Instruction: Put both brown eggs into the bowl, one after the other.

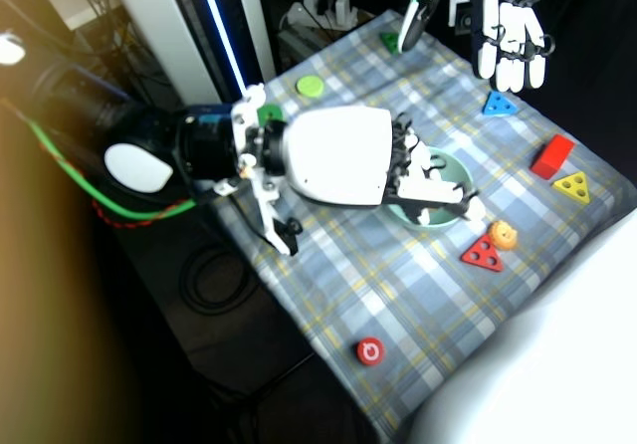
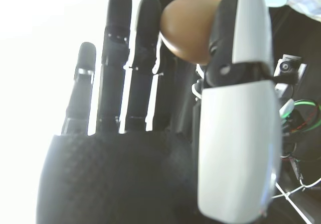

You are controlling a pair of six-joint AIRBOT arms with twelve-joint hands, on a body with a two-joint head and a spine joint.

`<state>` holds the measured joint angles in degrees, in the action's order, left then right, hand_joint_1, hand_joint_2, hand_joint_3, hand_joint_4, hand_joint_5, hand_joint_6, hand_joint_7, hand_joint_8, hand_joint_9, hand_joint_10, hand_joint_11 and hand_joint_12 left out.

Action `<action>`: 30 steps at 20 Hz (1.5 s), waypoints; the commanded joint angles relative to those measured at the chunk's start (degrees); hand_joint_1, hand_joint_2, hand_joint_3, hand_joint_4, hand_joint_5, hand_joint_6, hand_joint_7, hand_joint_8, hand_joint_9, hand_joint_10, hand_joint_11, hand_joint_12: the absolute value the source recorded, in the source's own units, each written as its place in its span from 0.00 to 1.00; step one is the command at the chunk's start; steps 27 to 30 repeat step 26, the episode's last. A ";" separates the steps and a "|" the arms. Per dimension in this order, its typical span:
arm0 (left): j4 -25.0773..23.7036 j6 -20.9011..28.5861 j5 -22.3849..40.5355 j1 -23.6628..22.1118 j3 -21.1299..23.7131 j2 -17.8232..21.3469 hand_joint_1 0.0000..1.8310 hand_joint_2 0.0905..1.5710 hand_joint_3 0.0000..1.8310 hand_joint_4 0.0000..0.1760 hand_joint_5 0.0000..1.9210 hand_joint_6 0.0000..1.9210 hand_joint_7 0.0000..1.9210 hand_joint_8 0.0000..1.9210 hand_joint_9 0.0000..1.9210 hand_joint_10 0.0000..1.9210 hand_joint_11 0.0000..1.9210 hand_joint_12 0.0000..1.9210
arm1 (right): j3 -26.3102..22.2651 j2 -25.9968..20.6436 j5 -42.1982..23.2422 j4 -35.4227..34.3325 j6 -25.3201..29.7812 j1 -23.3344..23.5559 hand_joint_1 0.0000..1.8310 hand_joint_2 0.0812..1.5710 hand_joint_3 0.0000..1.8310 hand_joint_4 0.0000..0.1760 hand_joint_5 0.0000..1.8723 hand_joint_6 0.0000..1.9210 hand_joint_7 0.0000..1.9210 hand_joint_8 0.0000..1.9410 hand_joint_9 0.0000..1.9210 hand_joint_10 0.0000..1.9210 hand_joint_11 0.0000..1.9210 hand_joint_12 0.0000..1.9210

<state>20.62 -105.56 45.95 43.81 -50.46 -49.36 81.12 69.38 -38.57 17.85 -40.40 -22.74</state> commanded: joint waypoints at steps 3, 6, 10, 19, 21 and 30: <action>-0.73 0.27 7.30 -0.40 0.08 0.22 0.38 0.59 0.00 0.84 0.13 0.00 0.19 0.00 0.16 0.00 0.00 0.16 | 0.51 -0.43 -5.86 -1.58 -0.05 0.90 0.63 0.57 0.00 0.17 0.34 0.00 0.41 0.00 0.46 0.00 0.21 0.44; -0.64 0.27 7.29 -0.40 0.09 0.23 0.39 0.59 0.00 0.81 0.15 0.00 0.19 0.00 0.16 0.00 0.00 0.13 | 0.66 -0.43 -5.18 -1.59 -0.05 0.90 0.52 0.56 0.00 0.45 0.28 0.00 0.33 0.00 0.39 0.00 0.21 0.46; -0.53 0.27 7.43 -0.38 0.12 0.22 0.39 0.59 0.00 0.73 0.15 0.00 0.19 0.00 0.15 0.00 0.00 0.13 | 0.43 -0.45 -4.98 -1.61 -0.05 0.86 0.46 0.57 0.00 0.23 0.30 0.00 0.33 0.00 0.39 0.00 0.22 0.49; -5.19 21.06 21.29 3.75 0.59 3.65 0.46 0.59 0.00 0.72 0.01 0.00 0.06 0.00 0.07 0.00 0.00 0.18 | -9.34 -11.52 -32.45 -16.79 2.12 -15.11 0.46 0.68 0.00 0.00 0.26 0.00 0.28 0.00 0.30 0.00 0.15 0.38; -7.15 37.15 27.07 6.33 -1.85 3.80 0.46 0.58 0.00 0.94 0.00 0.00 0.01 0.00 0.01 0.00 0.00 0.04 | -11.77 -12.91 -42.37 -20.17 3.81 -20.09 0.46 0.70 0.00 0.00 0.25 0.00 0.28 0.00 0.31 0.00 0.17 0.34; -7.86 71.06 44.58 14.41 -9.55 0.62 0.30 0.62 0.00 0.55 0.01 0.00 0.06 0.02 0.09 0.00 0.03 0.17 | -15.51 -13.90 -57.08 -24.10 4.53 -27.80 0.20 0.78 0.00 0.18 0.09 0.00 0.20 0.00 0.27 0.00 0.18 0.23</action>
